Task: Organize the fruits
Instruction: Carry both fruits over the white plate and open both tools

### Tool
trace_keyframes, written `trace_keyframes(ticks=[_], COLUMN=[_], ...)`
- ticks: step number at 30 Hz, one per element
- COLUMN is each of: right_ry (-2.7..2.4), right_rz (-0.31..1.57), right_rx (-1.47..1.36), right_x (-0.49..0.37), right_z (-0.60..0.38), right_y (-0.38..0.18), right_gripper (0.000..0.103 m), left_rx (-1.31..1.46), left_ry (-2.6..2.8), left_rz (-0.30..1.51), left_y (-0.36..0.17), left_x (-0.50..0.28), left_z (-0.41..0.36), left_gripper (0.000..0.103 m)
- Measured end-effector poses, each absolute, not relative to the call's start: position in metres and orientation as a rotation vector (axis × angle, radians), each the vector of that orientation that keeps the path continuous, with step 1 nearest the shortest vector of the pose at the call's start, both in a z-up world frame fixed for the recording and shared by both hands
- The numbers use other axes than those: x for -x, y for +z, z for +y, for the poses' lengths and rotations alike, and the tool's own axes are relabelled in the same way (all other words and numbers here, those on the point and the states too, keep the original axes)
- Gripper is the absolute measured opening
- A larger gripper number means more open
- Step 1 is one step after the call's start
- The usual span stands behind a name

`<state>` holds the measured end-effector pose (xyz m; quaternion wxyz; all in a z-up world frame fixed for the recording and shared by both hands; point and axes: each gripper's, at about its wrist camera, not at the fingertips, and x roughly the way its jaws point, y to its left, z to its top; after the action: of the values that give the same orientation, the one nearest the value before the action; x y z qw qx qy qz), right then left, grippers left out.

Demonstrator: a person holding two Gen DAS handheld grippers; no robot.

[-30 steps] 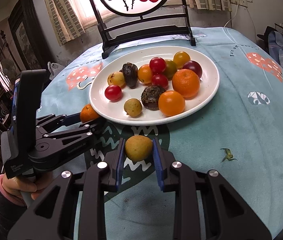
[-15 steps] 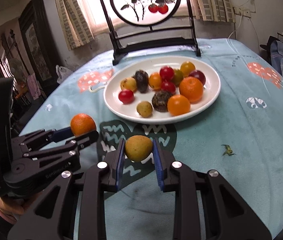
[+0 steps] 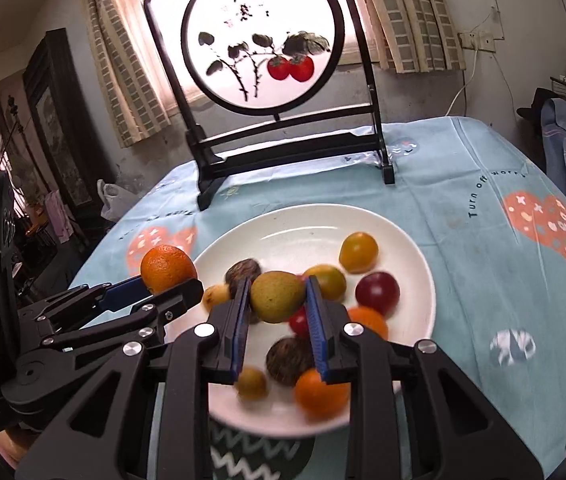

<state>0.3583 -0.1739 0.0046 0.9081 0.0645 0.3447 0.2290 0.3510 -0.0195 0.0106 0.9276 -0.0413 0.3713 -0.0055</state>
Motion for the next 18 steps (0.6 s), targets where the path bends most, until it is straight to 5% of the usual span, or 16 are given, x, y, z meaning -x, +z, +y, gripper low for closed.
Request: trace_keyframes(ticks=[18], right_ry=[0.463], right_rz=[0.825], right_rx=[-0.084], right_x=[-0.426], right_z=[-0.151], right_y=[-0.024], right_gripper=[0.028], left_rx=[0.122], left_ry=[0.029], left_rz=[0.856], left_y=[-0.028], left_x=[-0.422], left_z=[0.0], left_gripper=[0.05])
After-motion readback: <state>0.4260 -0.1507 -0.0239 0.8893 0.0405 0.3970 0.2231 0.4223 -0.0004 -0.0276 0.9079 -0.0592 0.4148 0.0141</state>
